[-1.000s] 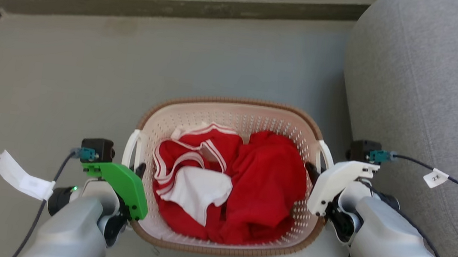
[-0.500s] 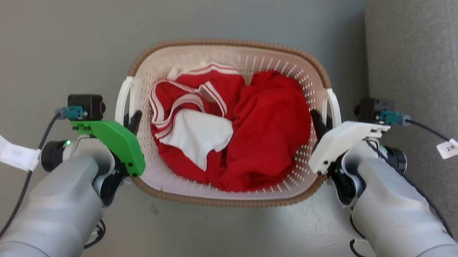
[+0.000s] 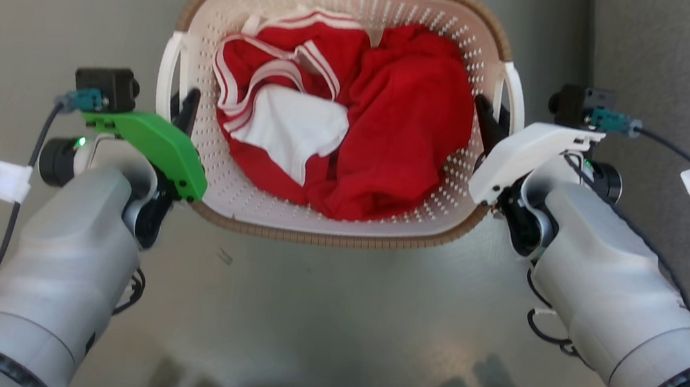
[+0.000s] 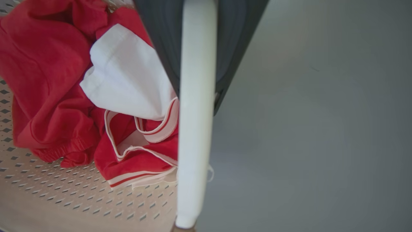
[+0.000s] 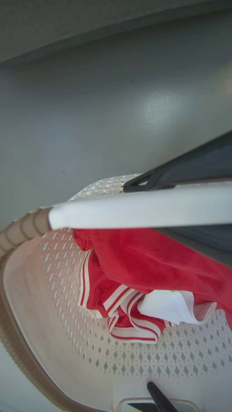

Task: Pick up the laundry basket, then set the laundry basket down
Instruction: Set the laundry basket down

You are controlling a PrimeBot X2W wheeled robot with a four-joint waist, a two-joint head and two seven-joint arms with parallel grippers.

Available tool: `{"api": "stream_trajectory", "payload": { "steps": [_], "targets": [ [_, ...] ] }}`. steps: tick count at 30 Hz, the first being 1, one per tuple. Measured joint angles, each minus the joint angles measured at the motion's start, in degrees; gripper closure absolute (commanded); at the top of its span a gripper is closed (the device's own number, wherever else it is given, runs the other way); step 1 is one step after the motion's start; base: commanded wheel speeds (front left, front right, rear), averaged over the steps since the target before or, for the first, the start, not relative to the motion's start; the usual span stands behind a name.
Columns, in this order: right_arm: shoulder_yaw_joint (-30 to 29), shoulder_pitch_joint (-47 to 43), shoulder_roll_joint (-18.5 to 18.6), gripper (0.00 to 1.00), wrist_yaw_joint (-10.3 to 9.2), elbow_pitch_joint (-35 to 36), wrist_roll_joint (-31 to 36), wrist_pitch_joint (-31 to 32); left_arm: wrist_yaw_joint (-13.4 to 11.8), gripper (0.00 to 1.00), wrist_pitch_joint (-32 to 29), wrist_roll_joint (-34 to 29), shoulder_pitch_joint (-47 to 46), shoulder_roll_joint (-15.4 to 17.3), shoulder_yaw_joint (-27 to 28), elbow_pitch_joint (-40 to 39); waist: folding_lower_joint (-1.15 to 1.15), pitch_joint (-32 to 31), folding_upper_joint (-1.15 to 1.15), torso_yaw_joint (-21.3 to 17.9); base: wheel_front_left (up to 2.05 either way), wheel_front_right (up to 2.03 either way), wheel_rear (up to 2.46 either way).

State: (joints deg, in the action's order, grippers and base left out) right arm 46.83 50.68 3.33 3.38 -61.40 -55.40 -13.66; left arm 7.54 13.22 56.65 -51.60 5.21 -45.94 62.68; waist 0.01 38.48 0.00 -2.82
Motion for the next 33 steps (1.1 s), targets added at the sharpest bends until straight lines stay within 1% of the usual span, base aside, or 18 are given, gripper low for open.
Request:
{"api": "stream_trajectory", "payload": {
  "steps": [8, 12, 16, 21, 25, 27, 28, 33],
  "targets": [
    [-1.4, 3.1, 0.2, 1.0, -0.04, 0.7, 0.0, -0.5, 0.0, 1.0, 0.5, -0.7, -4.1, 0.6, 0.3, -0.5, 0.0, 6.6, 0.0, -0.1, 0.0, 0.0, 0.0],
    [-1.9, 5.5, 0.2, 1.0, -0.45, 1.1, 0.1, -0.5, 0.0, 1.0, 0.5, -1.0, -6.4, 0.9, 1.0, -0.7, 0.0, 9.9, 0.0, -0.1, 0.0, 0.0, 0.0],
    [-3.6, 7.9, 0.3, 1.0, -0.96, 2.0, 1.5, -0.5, 0.0, 1.0, 1.0, -1.4, -8.5, 1.3, 1.5, -1.3, 0.01, 13.2, 0.0, 0.0, 0.0, 0.0, 0.0],
    [-5.7, 8.9, 0.5, 1.0, -1.05, 3.1, 3.3, -0.5, 0.0, 1.0, 1.2, -1.9, -9.9, 1.5, 1.9, -2.1, 0.01, 16.7, 0.0, 0.0, 0.0, 0.0, 0.0],
    [-6.7, 9.0, 0.5, 1.0, -1.07, 3.7, 4.2, -0.5, 0.0, 1.0, 1.2, -2.2, -10.3, 1.7, 3.1, -2.6, 0.0, 18.3, 0.0, 0.0, 0.0, 0.0, 0.0],
    [-7.4, 9.2, 0.5, 1.0, -1.09, 4.1, 4.8, -0.5, 0.0, 1.0, 1.2, -3.1, -10.7, 1.9, 3.6, -3.4, 0.0, 19.2, 0.0, 0.0, 0.0, 0.0, 0.0],
    [-7.8, 9.3, 0.5, 1.0, -1.46, 4.4, 5.3, -0.5, 0.0, 1.0, 1.2, -3.6, -10.8, 2.0, 3.9, -3.8, 0.0, 19.6, 0.0, 0.1, 0.0, 0.0, 0.0],
    [-9.5, 9.4, 0.4, 1.0, -1.47, 5.5, 7.0, -0.5, 0.0, 1.0, 1.2, -5.0, -10.8, 2.4, 5.7, -5.1, 0.0, 20.9, 0.0, 0.2, 0.0, 0.0, 0.0]
  ]
}}
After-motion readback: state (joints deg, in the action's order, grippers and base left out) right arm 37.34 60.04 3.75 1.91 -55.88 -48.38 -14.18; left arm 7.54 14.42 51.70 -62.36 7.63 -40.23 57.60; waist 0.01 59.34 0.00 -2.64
